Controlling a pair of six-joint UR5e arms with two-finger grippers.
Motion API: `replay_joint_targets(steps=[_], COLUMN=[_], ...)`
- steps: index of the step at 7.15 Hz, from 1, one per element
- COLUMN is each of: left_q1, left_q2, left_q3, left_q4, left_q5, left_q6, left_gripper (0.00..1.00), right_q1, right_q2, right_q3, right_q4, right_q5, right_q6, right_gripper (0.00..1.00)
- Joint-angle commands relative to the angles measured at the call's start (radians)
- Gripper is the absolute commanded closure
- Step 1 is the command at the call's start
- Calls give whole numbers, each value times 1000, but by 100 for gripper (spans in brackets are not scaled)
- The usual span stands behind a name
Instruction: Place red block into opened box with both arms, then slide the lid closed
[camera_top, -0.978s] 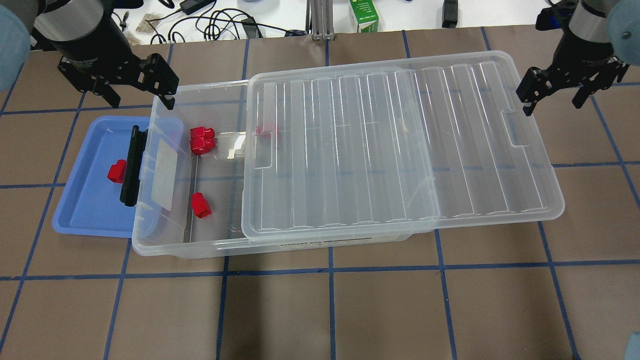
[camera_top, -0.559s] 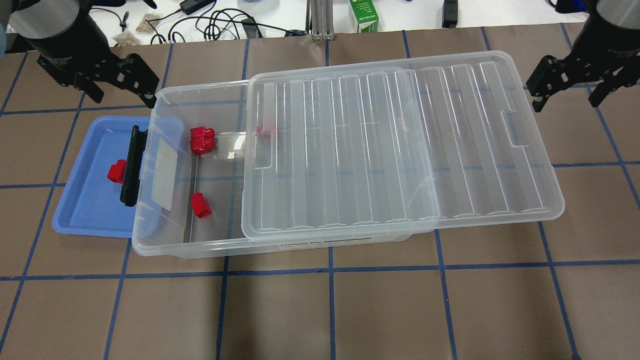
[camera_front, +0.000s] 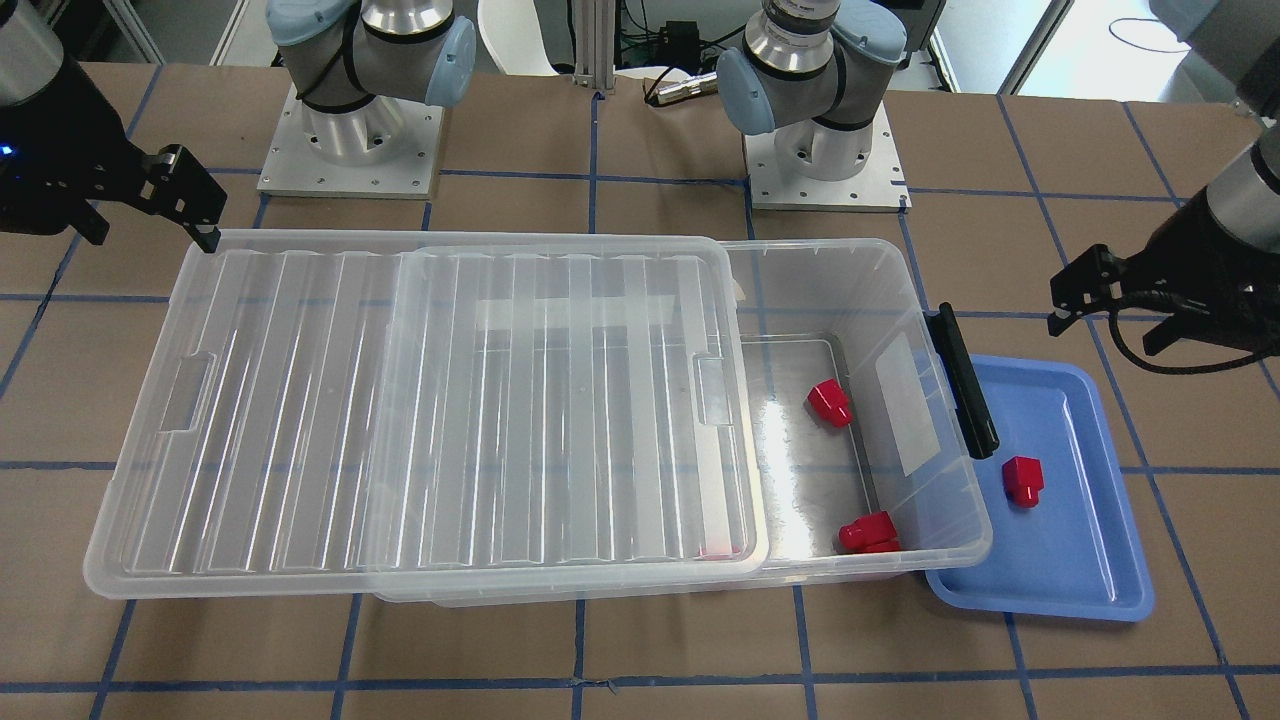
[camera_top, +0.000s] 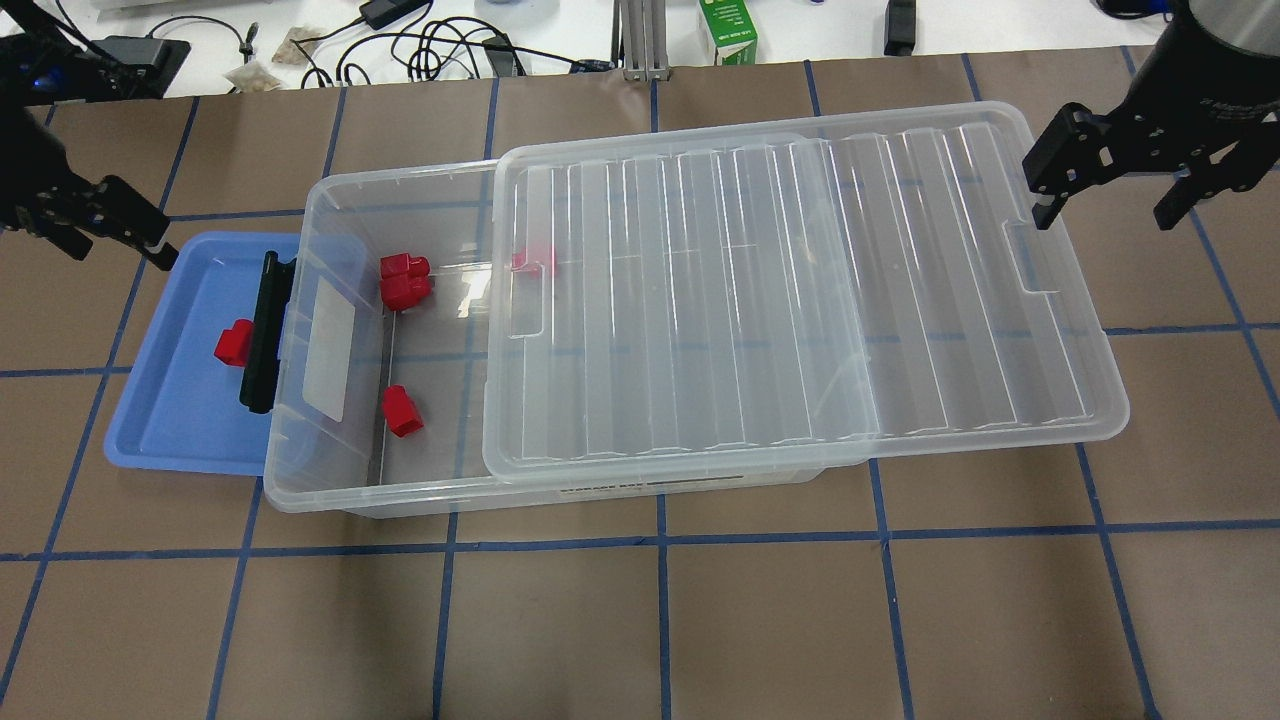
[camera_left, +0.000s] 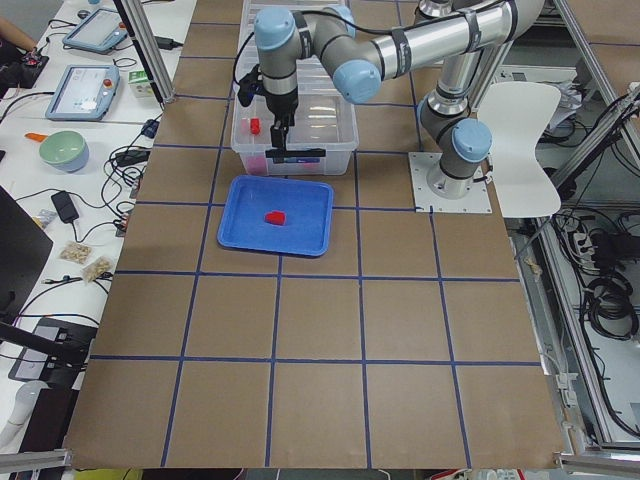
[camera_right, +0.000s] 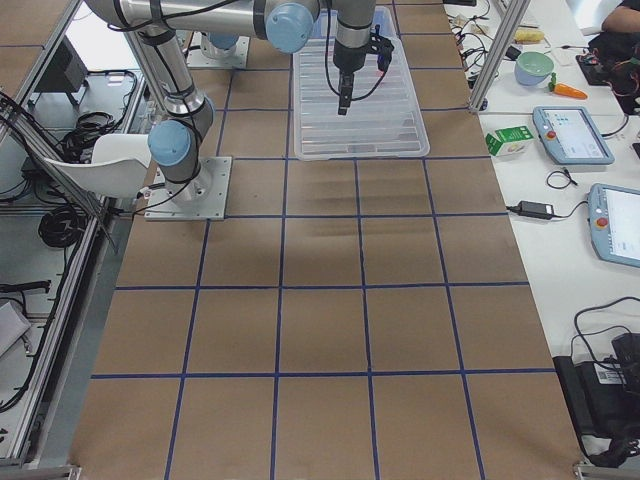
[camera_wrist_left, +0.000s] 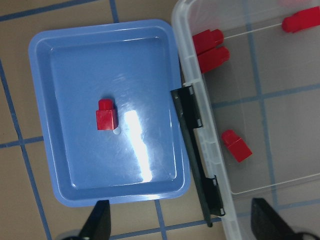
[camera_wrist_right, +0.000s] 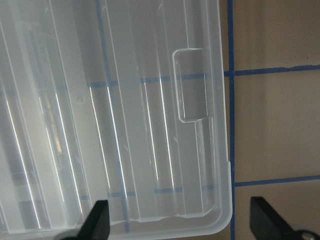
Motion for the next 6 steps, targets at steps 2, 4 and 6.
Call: replay_joint_targets(steps=[2, 4, 6], left_q1=[118, 103, 92], left_q2=[-153, -212, -271], left_q3=[-139, -148, -168], left_q4=[252, 308, 381], left_q5=[-7, -44, -84], left_q6=[90, 88, 81], left_gripper=[0, 0, 0], right_q1=[74, 124, 130], right_q2=[14, 27, 28], right_q3=[11, 15, 21], right_q4=[-3, 1, -9], right_q5=[13, 13, 16], right_q6=[25, 106, 96], right_gripper=[0, 0, 0])
